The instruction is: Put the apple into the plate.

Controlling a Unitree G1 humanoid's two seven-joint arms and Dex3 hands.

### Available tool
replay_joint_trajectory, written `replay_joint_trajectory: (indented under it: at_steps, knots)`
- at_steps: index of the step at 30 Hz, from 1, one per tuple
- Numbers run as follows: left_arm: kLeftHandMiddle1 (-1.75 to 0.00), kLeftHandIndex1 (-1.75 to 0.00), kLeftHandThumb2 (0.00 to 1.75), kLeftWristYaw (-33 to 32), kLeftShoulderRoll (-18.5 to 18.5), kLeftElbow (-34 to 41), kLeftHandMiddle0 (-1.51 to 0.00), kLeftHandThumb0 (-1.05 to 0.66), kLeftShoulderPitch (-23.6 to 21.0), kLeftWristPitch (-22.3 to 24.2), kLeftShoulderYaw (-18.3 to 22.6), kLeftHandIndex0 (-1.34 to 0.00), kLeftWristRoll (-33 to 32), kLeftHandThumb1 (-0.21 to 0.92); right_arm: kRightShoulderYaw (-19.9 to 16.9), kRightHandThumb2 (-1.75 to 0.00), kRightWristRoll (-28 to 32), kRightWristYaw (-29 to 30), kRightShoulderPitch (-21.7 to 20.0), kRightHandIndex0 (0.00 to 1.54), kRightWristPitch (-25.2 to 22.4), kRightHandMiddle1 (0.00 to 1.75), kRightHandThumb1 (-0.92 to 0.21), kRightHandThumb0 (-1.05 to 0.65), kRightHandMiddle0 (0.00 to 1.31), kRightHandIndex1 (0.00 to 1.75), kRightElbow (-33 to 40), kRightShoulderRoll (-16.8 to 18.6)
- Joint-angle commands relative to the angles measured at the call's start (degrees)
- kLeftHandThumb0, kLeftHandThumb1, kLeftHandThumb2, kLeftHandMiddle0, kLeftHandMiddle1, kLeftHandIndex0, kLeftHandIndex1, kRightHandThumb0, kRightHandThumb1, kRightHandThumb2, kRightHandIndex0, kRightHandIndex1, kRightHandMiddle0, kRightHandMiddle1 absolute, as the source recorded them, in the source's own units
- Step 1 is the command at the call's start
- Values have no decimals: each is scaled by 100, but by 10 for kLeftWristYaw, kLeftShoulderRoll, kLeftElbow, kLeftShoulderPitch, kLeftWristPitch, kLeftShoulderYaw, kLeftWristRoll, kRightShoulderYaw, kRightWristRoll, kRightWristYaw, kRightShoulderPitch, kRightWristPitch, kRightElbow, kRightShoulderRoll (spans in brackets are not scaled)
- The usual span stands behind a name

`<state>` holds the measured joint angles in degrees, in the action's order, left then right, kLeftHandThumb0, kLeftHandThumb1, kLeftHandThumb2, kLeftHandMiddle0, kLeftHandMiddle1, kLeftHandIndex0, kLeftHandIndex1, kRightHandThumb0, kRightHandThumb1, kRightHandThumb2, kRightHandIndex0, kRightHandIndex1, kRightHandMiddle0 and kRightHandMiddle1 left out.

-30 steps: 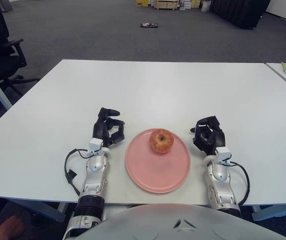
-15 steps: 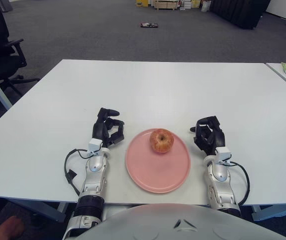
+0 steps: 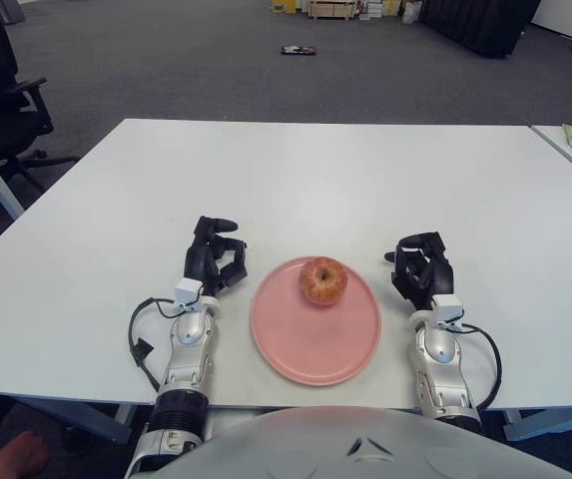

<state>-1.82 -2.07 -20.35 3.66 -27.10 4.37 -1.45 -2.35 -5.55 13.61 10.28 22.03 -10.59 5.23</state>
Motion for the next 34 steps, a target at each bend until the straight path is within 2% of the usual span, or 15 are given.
replay_joint_trajectory:
  at_steps: [1, 8, 20, 23, 28, 29, 31, 34]
  knots:
    - [-174, -174, 109, -4, 4, 3, -45, 0, -10, -2, 0, -25, 6, 53, -2, -88, -4, 6, -8, 57, 3, 175, -66, -38, 34, 123, -1, 2]
    - [-175, -169, 113, -9, 4, 9, -47, 0, -9, 6, 0, -31, 13, 48, -2, -98, -4, 10, -9, 58, 3, 175, -59, -39, 39, 124, -1, 2]
    - [-175, -172, 113, -13, 2, 20, -45, 0, -5, 17, -1, -31, 19, 48, -2, -114, 1, 13, -10, 59, 0, 175, -47, -42, 48, 124, 1, 4]
    - [-175, -172, 113, -14, 1, 22, -45, 0, -5, 20, -1, -31, 19, 48, -4, -118, 5, 14, -11, 60, 3, 175, -44, -43, 50, 128, 1, 7]
    - [-175, -171, 114, -14, 0, 22, -47, 0, -5, 21, 0, -31, 17, 48, -4, -126, -2, 26, -13, 62, 21, 175, -37, -45, 55, 151, -2, 13]
    - [-175, -172, 114, -13, 0, 21, -47, 0, -5, 20, 0, -31, 17, 48, -3, -132, -4, 27, -13, 65, 28, 175, -30, -29, 56, 153, -5, 12]
    - [-175, -172, 114, -13, -1, 20, -47, 0, -5, 19, 0, -31, 15, 48, 0, -139, -5, 23, -14, 68, 48, 175, -23, -15, 56, 157, -12, 8]
    - [-175, -172, 114, -12, -1, 20, -46, 0, -5, 18, 0, -31, 15, 48, 1, -145, -5, 18, -15, 70, 63, 175, -18, -5, 57, 161, -20, 4]
